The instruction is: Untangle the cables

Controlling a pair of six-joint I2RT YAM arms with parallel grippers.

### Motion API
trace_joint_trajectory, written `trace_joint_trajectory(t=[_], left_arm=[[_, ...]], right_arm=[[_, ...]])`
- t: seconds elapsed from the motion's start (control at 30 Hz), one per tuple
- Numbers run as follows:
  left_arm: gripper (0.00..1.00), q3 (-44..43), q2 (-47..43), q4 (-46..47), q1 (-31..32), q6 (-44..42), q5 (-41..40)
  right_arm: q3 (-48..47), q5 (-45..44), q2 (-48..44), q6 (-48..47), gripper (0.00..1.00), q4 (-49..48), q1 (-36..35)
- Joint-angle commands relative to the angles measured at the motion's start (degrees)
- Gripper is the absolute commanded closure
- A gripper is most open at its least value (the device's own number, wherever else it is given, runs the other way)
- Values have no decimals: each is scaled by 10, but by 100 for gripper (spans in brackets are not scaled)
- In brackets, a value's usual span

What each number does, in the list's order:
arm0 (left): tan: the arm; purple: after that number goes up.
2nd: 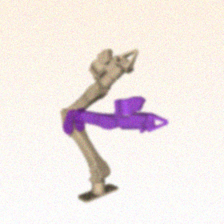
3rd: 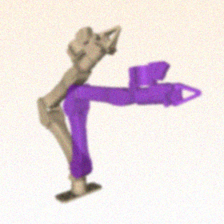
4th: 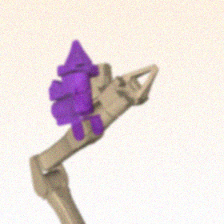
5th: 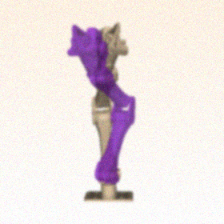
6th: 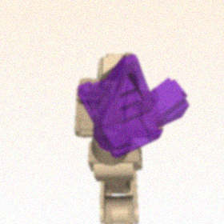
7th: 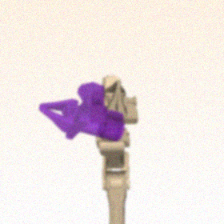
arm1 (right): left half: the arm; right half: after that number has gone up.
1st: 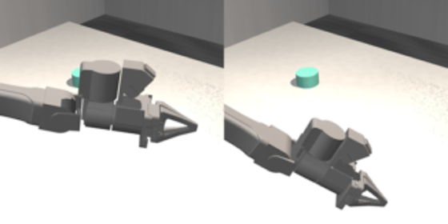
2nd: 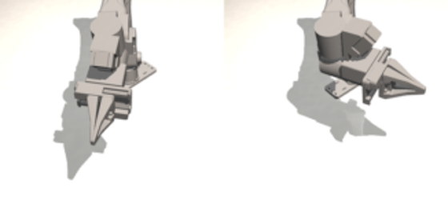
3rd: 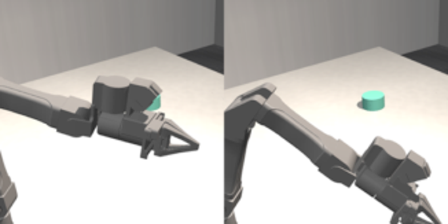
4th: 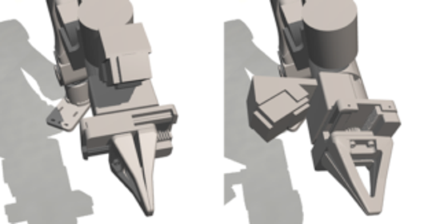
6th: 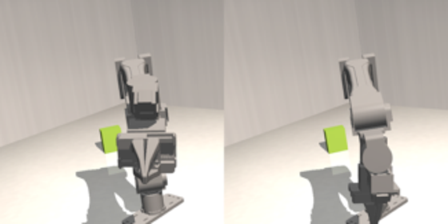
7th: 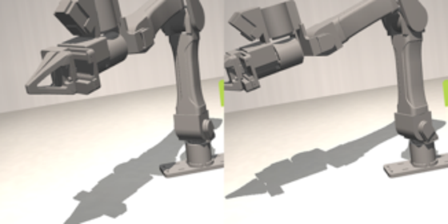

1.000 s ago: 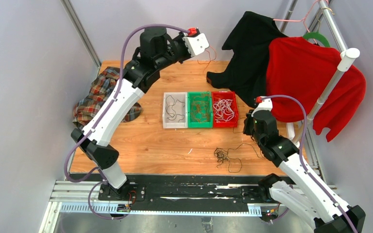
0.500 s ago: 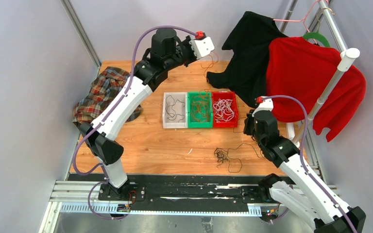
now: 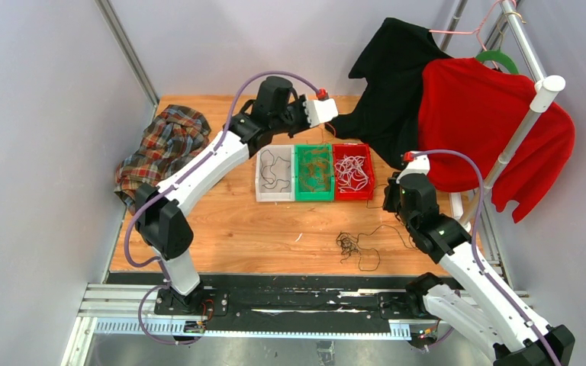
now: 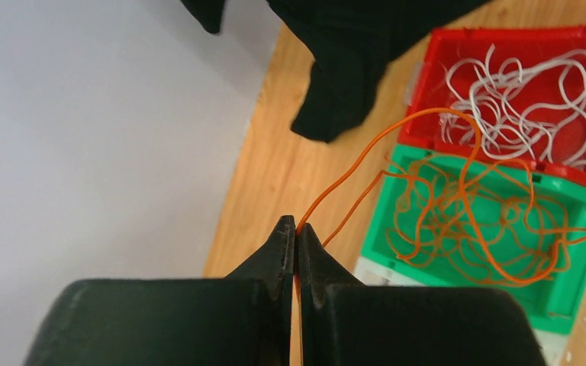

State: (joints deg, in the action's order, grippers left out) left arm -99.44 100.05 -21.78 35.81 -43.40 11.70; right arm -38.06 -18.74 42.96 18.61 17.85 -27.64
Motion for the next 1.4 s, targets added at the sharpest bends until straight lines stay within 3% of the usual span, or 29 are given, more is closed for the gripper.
trace_joint_trajectory(t=[0.0, 0.67, 0.7, 0.73, 0.83, 0.9, 0.93, 1.17, 1.27, 1.37], left_arm=[[100, 35, -4, 21, 0, 15, -7], [100, 115, 176, 124, 48, 38, -114], [97, 104, 180, 115, 47, 37, -117], [86, 89, 183, 97, 46, 39, -115], [34, 41, 169, 50, 30, 70, -80], [7, 10, 128, 11, 3, 114, -5], [0, 2, 112, -4, -3, 126, 25], [2, -49, 10, -180, -21, 112, 264], [2, -42, -16, -194, -13, 181, 358], [2, -13, -40, -192, 21, 212, 385]], right_arm=[[-5, -16, 0, -5, 99, -9, 9], [-31, -7, 13, -13, 99, 2, 15], [-30, -6, 13, -12, 99, 3, 15], [-30, -5, 13, -12, 99, 2, 16], [-33, -1, 16, -8, 99, 1, 16], [-38, 7, 17, -4, 99, 0, 17], [-40, 11, 17, -3, 99, -1, 18], [-70, 87, 12, 11, 99, -24, 21], [-87, 144, 21, 31, 99, -54, 20], [-105, 195, 41, 65, 99, -81, 20]])
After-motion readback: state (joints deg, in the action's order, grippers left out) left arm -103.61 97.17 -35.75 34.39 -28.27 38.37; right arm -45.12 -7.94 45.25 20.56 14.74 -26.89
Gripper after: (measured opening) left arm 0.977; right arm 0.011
